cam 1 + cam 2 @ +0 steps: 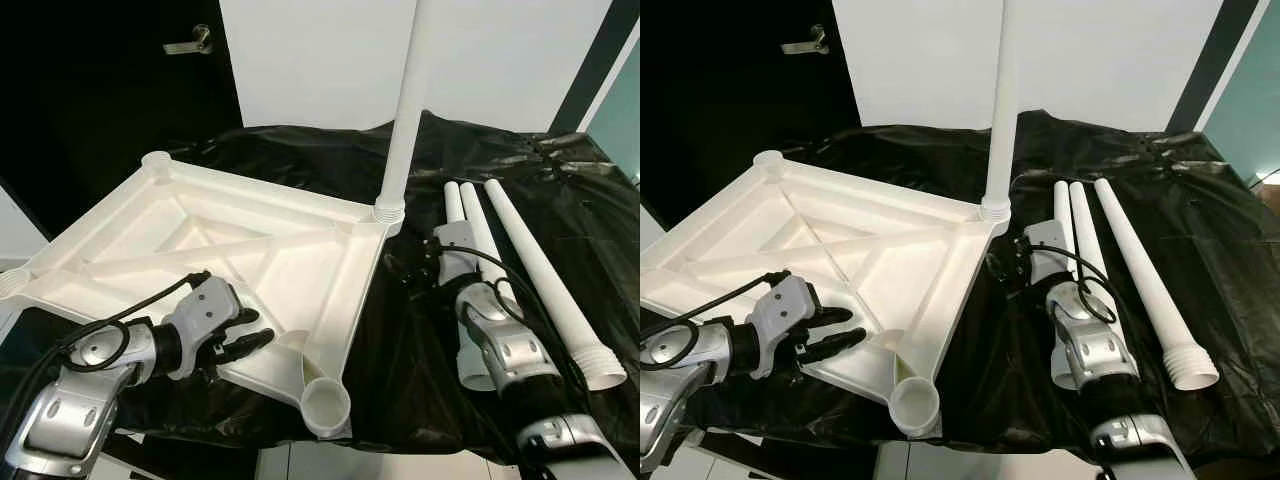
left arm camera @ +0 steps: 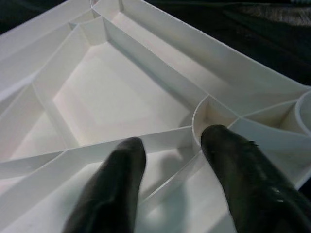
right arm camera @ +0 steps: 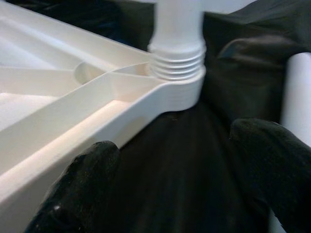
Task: Building children table
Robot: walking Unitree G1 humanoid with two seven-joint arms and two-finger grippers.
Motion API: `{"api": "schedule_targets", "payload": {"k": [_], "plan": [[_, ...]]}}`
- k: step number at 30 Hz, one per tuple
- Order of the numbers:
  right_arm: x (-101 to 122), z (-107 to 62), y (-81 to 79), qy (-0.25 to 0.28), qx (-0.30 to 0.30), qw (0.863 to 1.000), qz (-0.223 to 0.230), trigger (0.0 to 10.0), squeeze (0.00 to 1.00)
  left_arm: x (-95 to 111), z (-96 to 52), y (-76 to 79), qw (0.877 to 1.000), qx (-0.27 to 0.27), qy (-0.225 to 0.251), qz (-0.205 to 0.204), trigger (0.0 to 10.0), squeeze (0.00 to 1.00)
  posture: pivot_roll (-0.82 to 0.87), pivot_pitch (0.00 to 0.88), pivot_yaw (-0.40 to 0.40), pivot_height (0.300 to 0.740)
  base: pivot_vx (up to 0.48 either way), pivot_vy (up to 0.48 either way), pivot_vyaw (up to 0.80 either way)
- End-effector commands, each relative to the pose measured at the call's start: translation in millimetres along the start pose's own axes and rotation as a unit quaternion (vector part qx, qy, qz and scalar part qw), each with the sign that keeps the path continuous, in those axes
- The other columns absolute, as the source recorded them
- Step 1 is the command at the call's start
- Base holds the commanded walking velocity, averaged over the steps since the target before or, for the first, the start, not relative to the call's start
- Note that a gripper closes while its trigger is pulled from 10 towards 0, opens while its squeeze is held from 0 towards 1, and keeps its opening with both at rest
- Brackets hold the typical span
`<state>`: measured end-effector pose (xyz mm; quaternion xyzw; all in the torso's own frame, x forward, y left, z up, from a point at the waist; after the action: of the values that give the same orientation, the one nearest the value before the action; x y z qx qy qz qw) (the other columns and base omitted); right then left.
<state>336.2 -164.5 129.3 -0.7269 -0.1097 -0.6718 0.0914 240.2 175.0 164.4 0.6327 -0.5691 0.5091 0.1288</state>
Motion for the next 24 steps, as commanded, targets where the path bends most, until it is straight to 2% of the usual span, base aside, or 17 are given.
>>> {"api": "schedule_targets", "payload": {"k": [1,2,3,5,6,8,12,20,24], "plan": [[5,-2.7,3.8,0.006,-0.007,1.0,0.005,10.0,0.0,-3,-4.3,3.8,0.999,-0.033,0.007,-0.001,10.0,1.0,0.02,0.0,-0.005,0.74,0.0,0.0,0.0],[5,-4.4,5.2,0.006,-0.009,1.0,0.003,10.0,0.0,-5,-6.9,5.4,0.999,-0.04,0.004,0.007,10.0,0.95,0.02,0.0,-0.005,0.74,0.0,0.0,0.0],[6,-5.7,6.5,0.006,-0.01,1.0,0.002,10.0,0.0,-6,-9.6,7.3,0.999,-0.051,0.002,0.011,10.0,0.65,0.02,0.0,-0.005,0.74,0.0,0.0,0.0],[7,-7.1,7.6,0.006,-0.012,1.0,0.0,10.0,0.0,-8,-12.0,8.8,0.998,-0.061,0.001,0.013,10.0,0.65,0.02,0.0,-0.005,0.74,0.0,0.0,0.0],[7,-7.6,9.2,0.006,-0.014,1.0,0.0,10.0,0.0,-10,-13.8,9.4,0.998,-0.067,-0.005,0.008,10.0,0.0,0.02,0.0,-0.005,0.74,0.0,0.0,0.0],[8,-9.2,10.9,0.005,-0.018,1.0,0.0,10.0,0.0,-13,-16.2,10.0,0.997,-0.075,-0.014,0.001,10.0,0.0,0.02,0.0,-0.005,0.74,0.0,0.0,0.0],[11,-9.8,14.6,0.006,-0.025,1.0,-0.002,10.0,0.0,-25,-21.0,16.1,0.994,-0.092,-0.051,0.014,10.0,0.0,0.02,0.0,-0.003,0.74,0.0,0.0,0.0],[13,-8.9,15.3,0.005,-0.025,1.0,-0.004,10.0,0.0,-30,-28.1,19.5,0.993,-0.103,-0.057,0.012,10.0,0.0,0.03,0.0,-0.011,0.74,0.0,0.0,0.0],[13,-8.4,15.5,0.002,-0.023,1.0,-0.007,10.0,0.0,-34,-31.4,25.9,0.991,-0.117,-0.067,0.015,10.0,0.0,0.03,0.0,-0.016,0.74,0.0,0.0,0.0]]}}
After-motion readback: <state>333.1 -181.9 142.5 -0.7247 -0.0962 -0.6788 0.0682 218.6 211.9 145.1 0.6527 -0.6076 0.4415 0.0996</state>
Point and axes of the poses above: a point about 5 cm out from each wrist's last joint towards the gripper, its own z axis pointing out of the wrist towards the gripper, its own x axis along the axis of the wrist's last joint, y = z × x, the point moved 1 cm from there along z, pointing out of the wrist towards the gripper, and after that the axes turned 11 degrees about z, right-handed, at the moved point
